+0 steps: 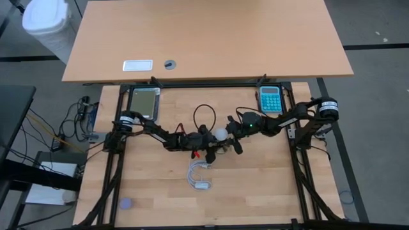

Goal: Screw lightbulb
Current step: Insert the white lightbulb into the silver lamp

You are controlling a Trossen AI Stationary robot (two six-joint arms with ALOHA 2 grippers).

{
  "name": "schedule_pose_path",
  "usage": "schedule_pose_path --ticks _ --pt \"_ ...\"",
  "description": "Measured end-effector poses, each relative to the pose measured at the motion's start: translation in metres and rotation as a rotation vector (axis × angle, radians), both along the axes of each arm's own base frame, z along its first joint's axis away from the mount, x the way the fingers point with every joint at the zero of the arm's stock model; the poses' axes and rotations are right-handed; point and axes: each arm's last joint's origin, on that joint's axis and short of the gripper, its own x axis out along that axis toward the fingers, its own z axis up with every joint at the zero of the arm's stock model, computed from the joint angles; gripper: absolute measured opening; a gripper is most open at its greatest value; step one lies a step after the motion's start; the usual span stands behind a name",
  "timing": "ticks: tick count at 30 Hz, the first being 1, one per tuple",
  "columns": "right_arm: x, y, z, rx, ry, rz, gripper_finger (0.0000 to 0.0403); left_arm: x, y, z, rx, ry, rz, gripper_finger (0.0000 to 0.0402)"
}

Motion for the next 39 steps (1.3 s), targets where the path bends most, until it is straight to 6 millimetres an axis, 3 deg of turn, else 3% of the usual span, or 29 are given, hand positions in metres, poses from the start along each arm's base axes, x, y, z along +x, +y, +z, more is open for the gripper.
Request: schedule_pose_path --ticks 10,27,35,39 --pt "0.002 0.024 -0.001 -0.101 0.01 -0.187 0.0166 -0.001 0.002 -0.001 -0.033 -0.013 0.125 0.0203" --pt "0.016 0.057 0.006 -0.023 0.049 -0.547 0.0166 -0.001 0.003 0.001 -0.055 -0.032 0.188 0.0203" --pt "0.015 0.062 0.006 -0.022 0.039 -0.56 0.0169 0.0 0.003 0.001 -0.041 -0.028 0.18 0.0203" --pt "0.016 0.062 0.007 -0.031 0.04 -0.485 0.0195 0.0 0.003 0.001 -0.041 -0.028 0.172 0.0203"
